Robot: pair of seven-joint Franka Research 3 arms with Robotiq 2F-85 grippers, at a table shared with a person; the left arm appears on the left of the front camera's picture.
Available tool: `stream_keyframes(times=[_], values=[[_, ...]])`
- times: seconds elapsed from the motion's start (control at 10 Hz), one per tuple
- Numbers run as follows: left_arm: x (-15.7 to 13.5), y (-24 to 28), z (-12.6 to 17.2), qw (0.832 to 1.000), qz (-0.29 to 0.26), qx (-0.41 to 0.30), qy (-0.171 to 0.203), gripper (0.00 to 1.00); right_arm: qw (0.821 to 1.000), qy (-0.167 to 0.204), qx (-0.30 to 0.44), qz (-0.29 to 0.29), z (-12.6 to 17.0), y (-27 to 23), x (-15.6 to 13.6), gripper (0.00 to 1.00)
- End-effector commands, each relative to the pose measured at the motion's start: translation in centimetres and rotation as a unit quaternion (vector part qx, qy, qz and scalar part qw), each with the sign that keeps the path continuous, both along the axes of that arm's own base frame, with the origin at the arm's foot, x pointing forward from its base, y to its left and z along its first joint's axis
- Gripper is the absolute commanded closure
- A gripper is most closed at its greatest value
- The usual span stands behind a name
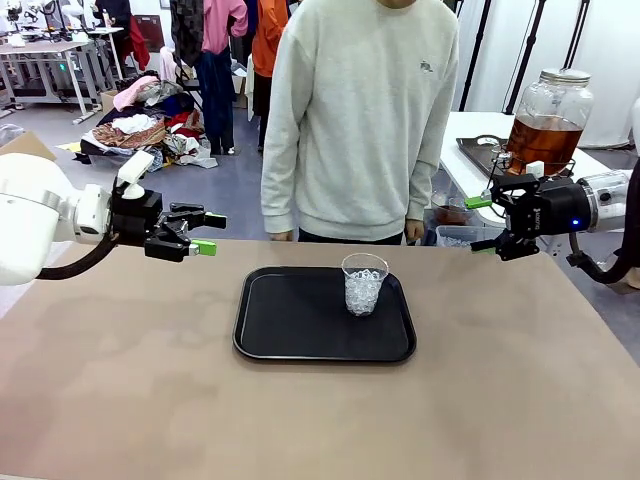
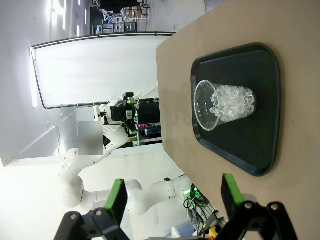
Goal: Pour the drink into the iced cup.
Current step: Pick up the iced cup indicated by the human and present it to them.
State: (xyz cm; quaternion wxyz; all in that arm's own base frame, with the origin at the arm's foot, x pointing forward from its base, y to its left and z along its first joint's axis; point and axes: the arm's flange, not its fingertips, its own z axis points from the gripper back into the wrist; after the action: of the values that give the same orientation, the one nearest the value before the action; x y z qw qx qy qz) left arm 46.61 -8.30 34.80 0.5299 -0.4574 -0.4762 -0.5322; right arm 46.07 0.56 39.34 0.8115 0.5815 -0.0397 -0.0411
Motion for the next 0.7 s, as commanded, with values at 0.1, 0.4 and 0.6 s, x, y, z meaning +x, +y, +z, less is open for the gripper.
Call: stream_keyframes(times=[0.1, 0.4, 0.6], values=[[-0.04, -0.01, 0.07, 1.000, -0.001, 0.000, -0.001, 0.00, 1.000, 0.000, 0.001, 0.000, 0.10, 0.03, 0.00, 0.00], [-0.04, -0.01, 0.07, 1.000, -0.001, 0.000, -0.001, 0.00, 1.000, 0.000, 0.001, 0.000, 0.10, 0.03, 0.00, 0.00], [-0.04, -0.01, 0.07, 1.000, -0.001, 0.000, -0.001, 0.00, 1.000, 0.000, 0.001, 0.000, 0.10, 0.03, 0.00, 0.00]])
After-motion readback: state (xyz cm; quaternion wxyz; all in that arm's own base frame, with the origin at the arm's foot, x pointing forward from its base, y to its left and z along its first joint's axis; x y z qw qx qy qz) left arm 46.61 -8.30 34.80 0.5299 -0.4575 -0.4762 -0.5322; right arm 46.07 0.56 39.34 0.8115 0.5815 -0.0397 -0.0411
